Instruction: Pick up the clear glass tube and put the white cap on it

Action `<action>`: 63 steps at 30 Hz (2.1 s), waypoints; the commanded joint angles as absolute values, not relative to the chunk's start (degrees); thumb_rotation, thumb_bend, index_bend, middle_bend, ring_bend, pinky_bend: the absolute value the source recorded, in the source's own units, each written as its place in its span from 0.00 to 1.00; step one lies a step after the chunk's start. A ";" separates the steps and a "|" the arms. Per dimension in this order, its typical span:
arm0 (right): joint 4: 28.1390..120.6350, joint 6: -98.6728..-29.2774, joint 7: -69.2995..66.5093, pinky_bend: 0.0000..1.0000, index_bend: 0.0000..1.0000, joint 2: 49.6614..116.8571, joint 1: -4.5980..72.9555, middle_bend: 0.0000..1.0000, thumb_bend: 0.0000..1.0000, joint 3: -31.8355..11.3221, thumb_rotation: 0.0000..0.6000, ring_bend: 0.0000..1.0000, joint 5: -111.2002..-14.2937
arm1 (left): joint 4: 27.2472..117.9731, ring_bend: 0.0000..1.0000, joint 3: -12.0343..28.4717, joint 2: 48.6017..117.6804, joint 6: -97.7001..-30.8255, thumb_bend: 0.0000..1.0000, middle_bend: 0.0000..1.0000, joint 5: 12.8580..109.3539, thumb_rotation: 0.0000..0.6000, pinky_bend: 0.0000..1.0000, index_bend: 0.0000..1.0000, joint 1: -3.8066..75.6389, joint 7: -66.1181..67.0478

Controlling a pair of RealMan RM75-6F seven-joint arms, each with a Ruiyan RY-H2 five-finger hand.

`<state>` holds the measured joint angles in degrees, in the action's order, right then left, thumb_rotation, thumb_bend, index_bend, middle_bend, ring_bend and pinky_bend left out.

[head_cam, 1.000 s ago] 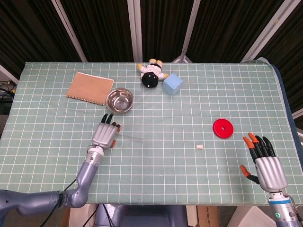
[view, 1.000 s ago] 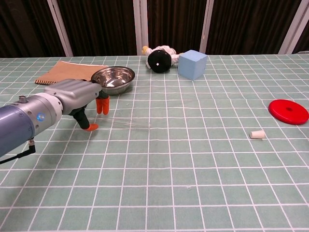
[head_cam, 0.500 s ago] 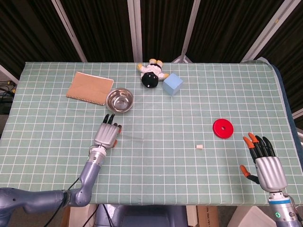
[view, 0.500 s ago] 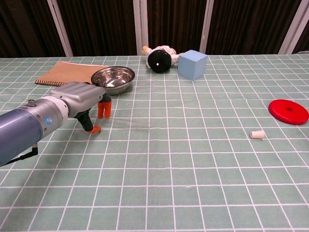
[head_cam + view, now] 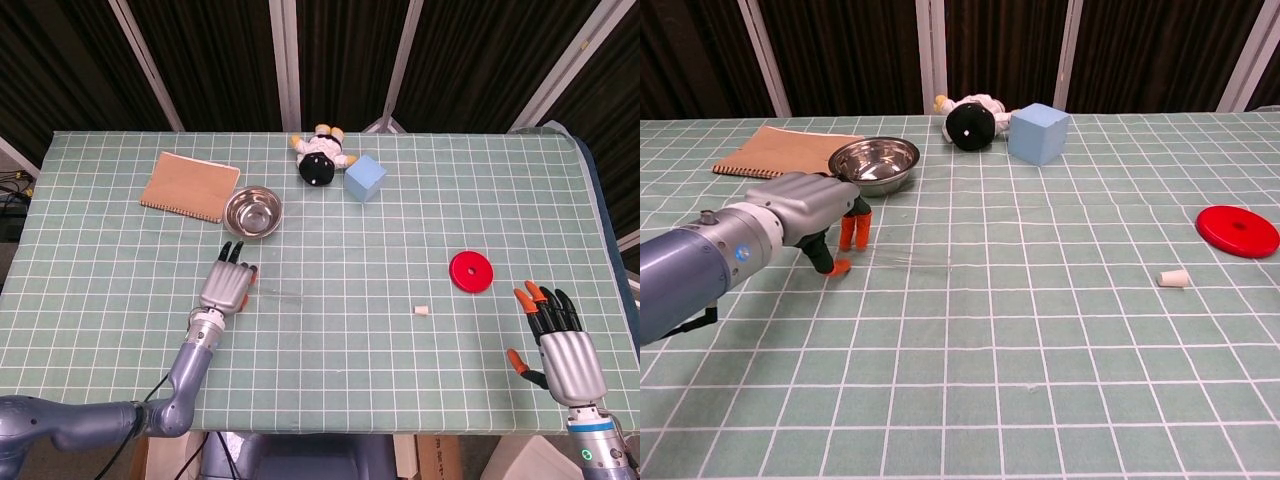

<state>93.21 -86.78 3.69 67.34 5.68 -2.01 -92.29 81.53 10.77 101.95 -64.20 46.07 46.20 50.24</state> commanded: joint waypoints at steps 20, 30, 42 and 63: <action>93.26 -87.15 3.35 0.00 0.00 67.38 5.53 0.00 0.32 -1.99 1.00 0.00 -92.49 | 80.38 0.07 9.58 102.38 -65.10 0.52 0.55 48.69 1.00 0.00 0.53 45.94 48.24; 93.17 -87.18 3.41 0.00 0.00 67.42 5.53 0.00 0.32 -1.97 1.00 0.00 -92.61 | 80.75 0.08 9.08 100.66 -67.19 0.54 0.57 58.34 1.00 0.00 0.54 44.20 38.17; 93.12 -86.91 4.25 0.00 0.00 67.51 5.57 0.00 0.32 -1.84 1.00 0.00 -92.64 | 82.00 0.08 6.47 95.86 -72.00 0.54 0.57 70.69 1.00 0.00 0.54 39.20 22.78; 93.76 -80.17 7.72 0.00 0.25 69.15 9.83 0.15 0.32 -3.03 1.00 0.04 -91.14 | 88.36 0.08 2.41 80.95 -82.39 0.54 0.57 82.75 1.00 0.00 0.54 28.03 4.10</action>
